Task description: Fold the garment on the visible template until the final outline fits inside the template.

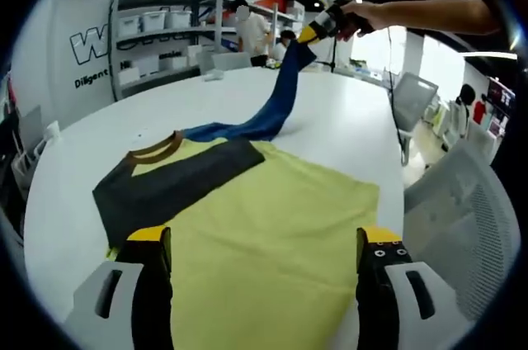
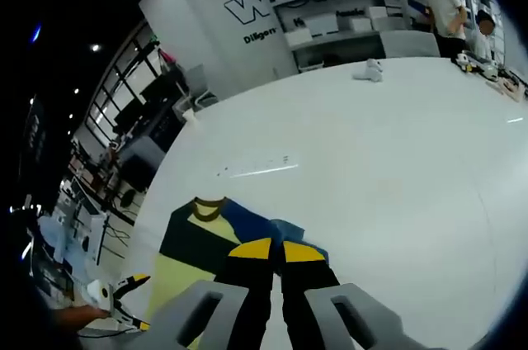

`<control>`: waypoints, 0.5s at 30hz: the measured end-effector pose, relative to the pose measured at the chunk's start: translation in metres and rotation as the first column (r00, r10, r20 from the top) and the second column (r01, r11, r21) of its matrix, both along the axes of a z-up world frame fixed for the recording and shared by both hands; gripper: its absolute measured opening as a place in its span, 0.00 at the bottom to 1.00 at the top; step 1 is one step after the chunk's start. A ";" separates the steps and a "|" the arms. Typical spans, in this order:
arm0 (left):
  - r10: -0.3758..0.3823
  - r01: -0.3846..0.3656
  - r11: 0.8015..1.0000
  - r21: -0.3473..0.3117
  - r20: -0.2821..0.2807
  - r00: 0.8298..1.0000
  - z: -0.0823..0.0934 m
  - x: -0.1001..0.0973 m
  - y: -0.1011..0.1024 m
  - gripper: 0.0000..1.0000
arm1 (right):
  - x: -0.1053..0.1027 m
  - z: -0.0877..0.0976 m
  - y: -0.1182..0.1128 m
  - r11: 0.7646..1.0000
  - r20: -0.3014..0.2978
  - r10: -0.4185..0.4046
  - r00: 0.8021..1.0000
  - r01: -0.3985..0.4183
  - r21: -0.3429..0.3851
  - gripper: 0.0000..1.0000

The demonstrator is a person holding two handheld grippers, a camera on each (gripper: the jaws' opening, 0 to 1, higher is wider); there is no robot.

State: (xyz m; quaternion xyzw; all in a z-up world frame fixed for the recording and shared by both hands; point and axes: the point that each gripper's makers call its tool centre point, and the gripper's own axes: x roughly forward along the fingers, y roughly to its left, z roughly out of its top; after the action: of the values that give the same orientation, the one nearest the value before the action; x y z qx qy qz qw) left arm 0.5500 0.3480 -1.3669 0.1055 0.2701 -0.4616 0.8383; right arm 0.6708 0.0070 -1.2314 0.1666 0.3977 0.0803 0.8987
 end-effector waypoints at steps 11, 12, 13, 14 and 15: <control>0.082 -0.082 0.997 -0.006 -0.002 0.997 -0.003 0.002 0.039 0.94 | 0.003 0.016 0.045 0.997 -0.001 0.073 0.997 -0.073 0.008 0.00; 0.088 -0.088 0.996 -0.009 -0.002 0.996 -0.003 0.001 0.042 0.94 | 0.004 0.017 0.051 0.996 -0.002 0.083 0.997 -0.083 0.010 0.00; 0.092 -0.092 0.996 -0.010 -0.001 0.996 -0.002 0.001 0.043 0.94 | 0.003 0.019 0.055 0.996 -0.004 0.090 0.996 -0.090 0.011 0.00; 0.098 -0.098 0.995 -0.014 0.001 0.995 -0.002 0.001 0.046 0.94 | 0.004 0.020 0.060 0.995 -0.004 0.099 0.995 -0.099 0.010 0.00; 0.100 -0.100 0.995 -0.016 0.002 0.995 -0.001 0.000 0.047 0.93 | 0.004 0.022 0.064 0.994 -0.003 0.106 0.994 -0.106 0.009 0.00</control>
State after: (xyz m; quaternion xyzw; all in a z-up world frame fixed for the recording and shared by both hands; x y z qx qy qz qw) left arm 0.5502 0.3954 -1.3682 0.0856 0.2703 -0.4210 0.8616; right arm 0.6749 0.0707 -1.2099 0.1496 0.4074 0.1294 0.8916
